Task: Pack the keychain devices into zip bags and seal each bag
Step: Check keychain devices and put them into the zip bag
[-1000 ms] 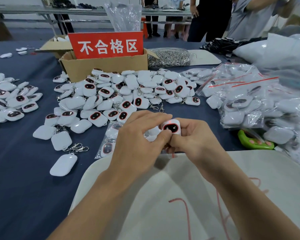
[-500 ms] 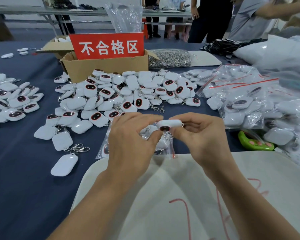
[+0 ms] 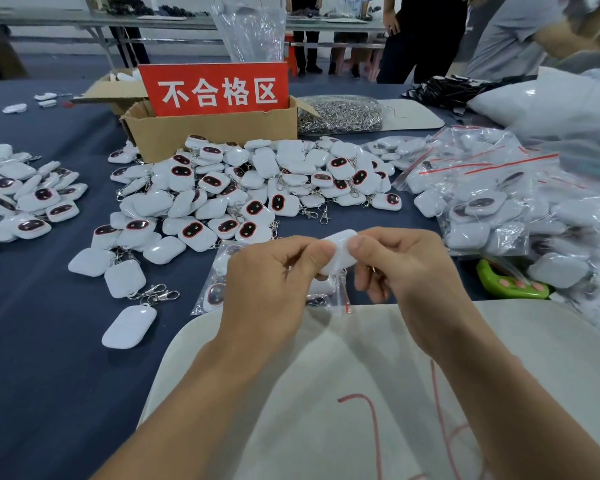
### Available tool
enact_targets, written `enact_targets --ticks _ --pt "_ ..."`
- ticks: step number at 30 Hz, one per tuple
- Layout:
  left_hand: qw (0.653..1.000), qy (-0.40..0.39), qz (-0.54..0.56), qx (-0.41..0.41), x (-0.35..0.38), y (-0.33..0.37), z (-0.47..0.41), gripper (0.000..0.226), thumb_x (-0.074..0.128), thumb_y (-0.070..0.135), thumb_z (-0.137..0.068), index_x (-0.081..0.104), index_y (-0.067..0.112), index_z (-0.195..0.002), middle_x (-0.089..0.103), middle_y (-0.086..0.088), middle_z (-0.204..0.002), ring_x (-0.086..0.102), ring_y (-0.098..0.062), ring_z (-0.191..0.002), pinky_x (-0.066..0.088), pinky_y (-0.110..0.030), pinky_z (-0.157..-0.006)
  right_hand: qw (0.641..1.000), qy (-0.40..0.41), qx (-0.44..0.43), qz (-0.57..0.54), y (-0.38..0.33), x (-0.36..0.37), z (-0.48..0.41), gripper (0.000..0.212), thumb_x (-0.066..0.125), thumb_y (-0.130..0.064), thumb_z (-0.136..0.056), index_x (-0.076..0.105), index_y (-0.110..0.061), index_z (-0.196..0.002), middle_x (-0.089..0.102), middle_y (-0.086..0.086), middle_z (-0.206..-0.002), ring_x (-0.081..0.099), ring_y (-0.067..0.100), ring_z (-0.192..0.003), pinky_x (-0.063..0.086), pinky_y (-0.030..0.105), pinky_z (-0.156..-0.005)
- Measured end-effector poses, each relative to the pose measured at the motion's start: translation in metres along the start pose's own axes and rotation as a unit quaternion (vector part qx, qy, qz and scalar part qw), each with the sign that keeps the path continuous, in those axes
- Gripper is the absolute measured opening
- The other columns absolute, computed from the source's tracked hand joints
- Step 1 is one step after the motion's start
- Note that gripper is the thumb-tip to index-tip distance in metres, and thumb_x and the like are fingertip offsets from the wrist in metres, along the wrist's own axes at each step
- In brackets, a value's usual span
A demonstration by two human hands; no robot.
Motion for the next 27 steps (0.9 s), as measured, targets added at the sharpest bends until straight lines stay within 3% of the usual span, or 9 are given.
enact_targets --ticks 3,6,8,10,13,17,19,23,27 --pt "0.997 0.042 0.031 -0.054 -0.009 -0.011 -0.004 0.027 0.059 0.054 -0.093 0.077 0.038 -0.082 0.072 0.013 -0.066 0.062 -0.013 -0.058 0.050 -0.023 -0.061 0.994 0.101 0.033 -0.006 0.006 -0.023 -0.002 0.043 0.068 -0.019 -0.096 0.064 -0.016 -0.053 0.052 0.009 -0.051 0.036 0.017 -0.045 0.030 0.021 -0.043" --pt "0.989 0.098 0.035 -0.102 -0.030 -0.025 -0.012 0.017 0.063 0.043 -0.093 0.076 0.045 -0.083 0.072 0.011 -0.066 0.052 -0.024 -0.056 0.047 -0.030 -0.058 0.977 0.191 0.096 -0.016 0.021 -0.048 -0.003 0.042 0.072 -0.027 -0.092 0.059 -0.017 -0.053 0.050 0.003 -0.049 0.033 0.014 -0.044 0.029 0.022 -0.044" --pt "0.988 0.103 0.012 -0.117 -0.034 -0.029 -0.012 0.018 0.063 0.044 -0.092 0.076 0.040 -0.081 0.069 0.010 -0.061 0.052 -0.017 -0.052 0.051 -0.033 -0.060 0.970 0.214 0.111 0.044 0.028 -0.055 -0.002 0.041 0.074 -0.033 -0.088 0.062 -0.017 -0.052 0.051 -0.002 -0.049 0.034 0.013 -0.045 0.030 0.026 -0.049" --pt "0.991 0.064 -0.062 -0.098 -0.023 -0.024 -0.008 0.026 0.061 0.058 -0.085 0.072 0.036 -0.078 0.064 0.011 -0.059 0.053 -0.010 -0.054 0.052 -0.035 -0.061 0.964 0.212 0.103 0.126 0.029 -0.054 -0.001 0.040 0.075 -0.039 -0.084 0.064 -0.017 -0.052 0.052 -0.007 -0.045 0.036 0.008 -0.041 0.032 0.026 -0.051" --pt "0.961 -0.045 -0.273 0.002 0.013 0.002 0.001 0.044 0.052 0.075 -0.066 0.061 0.033 -0.065 0.058 0.013 -0.057 0.054 -0.004 -0.061 0.032 -0.021 -0.055 0.956 0.193 0.101 0.194 0.028 -0.045 -0.001 0.032 0.076 -0.042 -0.081 0.071 -0.025 -0.055 0.059 -0.010 -0.044 0.044 0.004 -0.038 0.035 0.021 -0.049" --pt "0.915 -0.102 -0.387 0.052 0.035 0.008 0.004 0.044 0.050 0.072 -0.067 0.045 0.029 -0.060 0.057 0.011 -0.061 0.057 -0.016 -0.066 0.025 -0.028 -0.055 0.959 0.154 0.126 0.204 0.036 -0.030 -0.004 0.030 0.073 -0.039 -0.085 0.074 -0.023 -0.059 0.066 -0.005 -0.049 0.050 0.004 -0.038 0.042 0.024 -0.054" --pt "0.918 -0.096 -0.380 0.054 0.033 0.007 0.003 0.031 0.060 0.057 -0.071 0.052 0.028 -0.062 0.058 0.009 -0.061 0.059 -0.017 -0.066 0.025 -0.028 -0.053 0.965 0.131 0.134 0.186 0.038 -0.021 -0.006 0.034 0.070 -0.034 -0.089 0.073 -0.015 -0.060 0.066 0.000 -0.049 0.052 0.008 -0.039 0.043 0.021 -0.052" --pt "0.972 -0.029 -0.232 -0.001 0.018 0.001 0.004 0.021 0.063 0.043 -0.081 0.060 0.025 -0.069 0.056 0.013 -0.056 0.053 -0.009 -0.065 0.036 -0.023 -0.056 0.987 0.049 0.133 0.076 0.039 0.001 -0.010 0.027 0.060 -0.010 -0.090 0.071 -0.004 -0.067 0.067 0.015 -0.059 0.049 0.018 -0.048 0.042 0.027 -0.052" --pt "0.989 -0.023 -0.135 0.054 0.015 0.016 0.006 0.021 0.063 0.026 -0.092 0.053 0.028 -0.073 0.050 0.015 -0.059 0.051 -0.004 -0.063 0.035 -0.012 -0.058 0.987 0.003 0.097 0.132 0.035 0.012 -0.012 0.020 0.062 -0.011 -0.090 0.073 -0.008 -0.074 0.057 -0.005 -0.051 0.041 0.012 -0.048 0.037 0.025 -0.051"
Point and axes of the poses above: each hand's wrist, its own z-axis away from the middle knuckle, its own x-axis out of the palm, y = z × x, the point moved 9 cm from there along -z, towards the middle knuckle
